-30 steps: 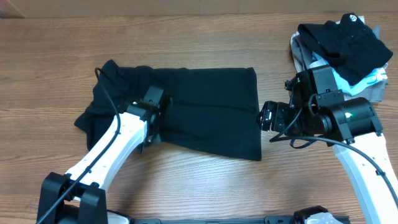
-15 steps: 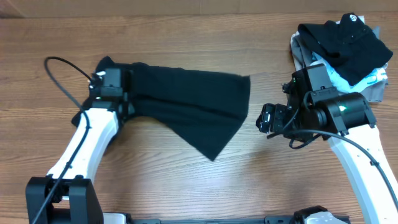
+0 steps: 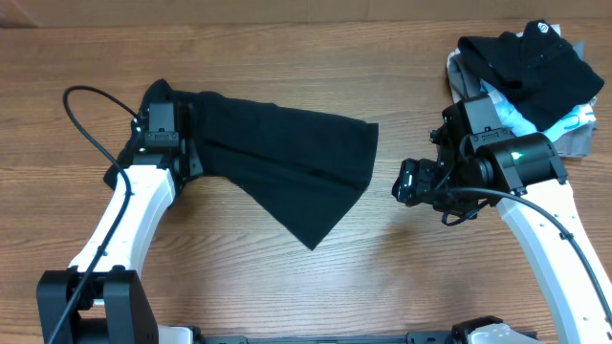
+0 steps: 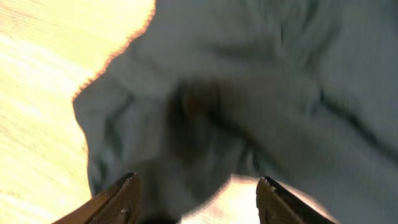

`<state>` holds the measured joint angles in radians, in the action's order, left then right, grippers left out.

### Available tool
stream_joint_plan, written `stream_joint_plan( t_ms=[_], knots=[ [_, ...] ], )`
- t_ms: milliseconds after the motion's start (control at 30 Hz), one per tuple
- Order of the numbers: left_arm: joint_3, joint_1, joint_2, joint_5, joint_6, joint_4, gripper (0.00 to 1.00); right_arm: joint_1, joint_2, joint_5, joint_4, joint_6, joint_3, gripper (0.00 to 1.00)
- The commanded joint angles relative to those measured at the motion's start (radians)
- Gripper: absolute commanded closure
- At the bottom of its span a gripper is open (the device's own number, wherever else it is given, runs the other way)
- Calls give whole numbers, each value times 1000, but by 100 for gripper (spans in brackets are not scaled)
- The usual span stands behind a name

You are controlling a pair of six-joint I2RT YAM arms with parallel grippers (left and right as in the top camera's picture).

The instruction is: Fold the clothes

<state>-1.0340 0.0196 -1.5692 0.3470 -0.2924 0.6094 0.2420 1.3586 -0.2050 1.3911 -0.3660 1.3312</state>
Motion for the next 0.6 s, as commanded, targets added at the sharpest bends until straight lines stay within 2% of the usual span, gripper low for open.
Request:
stream_joint_plan(
  t_ms=[0, 67, 167, 367, 567],
  knots=[
    [-21, -1, 12, -156, 6, 76, 39, -1, -4, 4, -2, 2, -2, 14],
    [-19, 3, 11, -245, -8, 169, 44, -1, -4, 4, -3, 2, -2, 14],
    [-8, 6, 10, -230, -18, 211, 44, -1, -4, 4, -6, 2, -2, 14],
    [31, 5, -47, -100, -18, 161, 44, -1, -4, 2, -19, 2, -2, 14],
    [32, 5, -126, 23, -18, 88, 39, -1, -4, 2, -17, 3, -2, 14]
  ],
)
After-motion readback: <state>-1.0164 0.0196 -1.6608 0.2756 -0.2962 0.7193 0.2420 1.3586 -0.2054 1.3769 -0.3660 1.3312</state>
